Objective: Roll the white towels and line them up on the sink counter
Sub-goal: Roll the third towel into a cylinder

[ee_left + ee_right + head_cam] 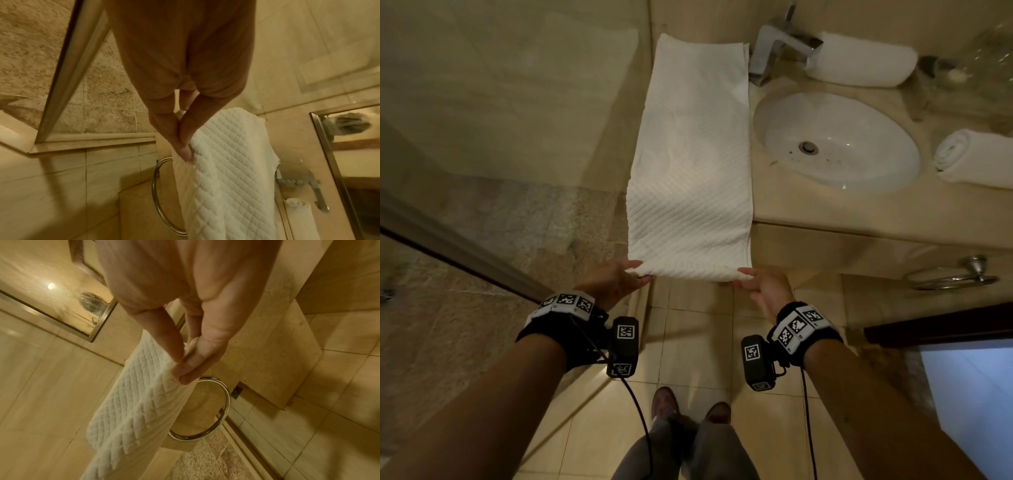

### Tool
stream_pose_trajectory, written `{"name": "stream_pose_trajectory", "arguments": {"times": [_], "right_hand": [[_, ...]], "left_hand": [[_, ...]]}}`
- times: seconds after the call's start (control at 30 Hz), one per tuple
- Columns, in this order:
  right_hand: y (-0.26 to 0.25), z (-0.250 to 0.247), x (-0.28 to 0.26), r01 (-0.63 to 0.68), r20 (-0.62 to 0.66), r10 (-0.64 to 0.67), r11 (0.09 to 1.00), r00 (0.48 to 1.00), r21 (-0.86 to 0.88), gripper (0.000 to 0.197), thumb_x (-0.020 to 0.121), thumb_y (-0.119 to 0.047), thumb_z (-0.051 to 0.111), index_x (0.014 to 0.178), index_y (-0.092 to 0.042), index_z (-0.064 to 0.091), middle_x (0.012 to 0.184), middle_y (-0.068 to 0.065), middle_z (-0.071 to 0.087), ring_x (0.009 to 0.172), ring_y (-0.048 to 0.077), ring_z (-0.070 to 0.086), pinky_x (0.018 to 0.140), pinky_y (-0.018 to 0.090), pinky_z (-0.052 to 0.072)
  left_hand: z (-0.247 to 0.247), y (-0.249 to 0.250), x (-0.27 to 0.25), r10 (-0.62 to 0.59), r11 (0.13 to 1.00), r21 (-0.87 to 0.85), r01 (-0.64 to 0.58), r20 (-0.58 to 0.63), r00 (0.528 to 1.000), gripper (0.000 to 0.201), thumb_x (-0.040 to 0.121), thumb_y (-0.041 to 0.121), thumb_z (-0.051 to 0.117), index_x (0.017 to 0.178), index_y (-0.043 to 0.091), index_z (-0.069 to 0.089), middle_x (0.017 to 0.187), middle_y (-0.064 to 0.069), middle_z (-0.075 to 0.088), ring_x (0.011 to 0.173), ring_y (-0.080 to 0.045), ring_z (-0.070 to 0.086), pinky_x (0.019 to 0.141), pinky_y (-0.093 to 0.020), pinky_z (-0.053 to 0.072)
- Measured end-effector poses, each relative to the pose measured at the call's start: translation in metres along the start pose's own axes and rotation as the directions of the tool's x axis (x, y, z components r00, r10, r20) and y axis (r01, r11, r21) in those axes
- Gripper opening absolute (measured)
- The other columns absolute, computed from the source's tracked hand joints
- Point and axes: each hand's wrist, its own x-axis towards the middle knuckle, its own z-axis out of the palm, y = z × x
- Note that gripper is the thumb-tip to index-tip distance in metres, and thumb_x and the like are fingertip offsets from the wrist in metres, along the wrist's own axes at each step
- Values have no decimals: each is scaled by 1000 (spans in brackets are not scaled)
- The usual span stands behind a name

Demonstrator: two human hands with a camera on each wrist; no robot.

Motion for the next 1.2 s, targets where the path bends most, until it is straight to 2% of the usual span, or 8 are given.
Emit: {"name": "stream_pose_trajectory", "arguments": {"times": [0.17,0.33,0.5,0.6,0.8,0.93,1.07,1.2], "right_hand": [[0,4,-2,76,14,-75,981,997,-178,26,78,1,73,101,-9,69,109,16,69,105,25,66,103,38,47],[-5,1,4,97,-3,-98,986,995,-137,29,92,-7,62,116,8,58,82,8,65,53,2,65,57,11,52],[-11,1,11,20,29,-16,993,999,-120,46,92,-25,63,124,6,53,118,23,63,78,22,66,67,33,58],[-14,4,12,12,46,-10,999,999,-31,43,91,-20,65,117,12,52,121,26,60,89,32,67,74,39,59],[-13,14,13,207,-62,-213,974,975,-97,25,85,-10,71,91,-15,47,110,10,51,94,30,61,52,32,57],[-13,12,11,215,-15,-216,975,976,-60,4,87,-9,69,90,-8,67,113,14,59,85,24,64,52,27,57],[-20,5,8,130,30,-131,991,991,31,18,87,0,65,104,4,67,110,17,61,82,23,63,55,27,59],[-18,-1,12,95,102,-93,995,990,-20,48,74,23,63,116,0,62,117,18,57,99,29,60,72,28,57]], "left_hand": [[1,-4,9,91,994,71,-80,-166,982,18,91,-10,50,106,-6,59,103,-21,65,90,-25,67,74,-27,60],[-3,-5,18,207,944,300,-134,-225,952,5,95,14,56,96,10,53,97,-12,60,82,-25,66,76,-43,58],[-2,-3,17,162,984,110,-141,-217,963,30,93,22,61,110,-2,56,111,-18,64,98,-33,68,84,-46,57],[2,-3,19,184,983,44,-179,-200,962,32,92,20,62,113,-4,58,116,-18,64,101,-29,67,82,-39,58],[12,3,12,309,951,103,-291,-332,891,18,83,0,68,87,12,54,114,-13,55,98,-32,63,68,-47,60],[13,7,9,297,955,93,-282,-332,895,13,79,5,74,83,2,62,107,-15,63,91,-31,68,67,-40,61],[5,10,8,255,967,41,-252,-226,940,4,81,-1,66,85,1,64,108,-16,66,97,-30,67,73,-38,59],[4,7,8,230,973,12,-231,-130,964,26,83,-17,44,95,-2,61,116,-22,62,105,-34,63,88,-41,54]]}}
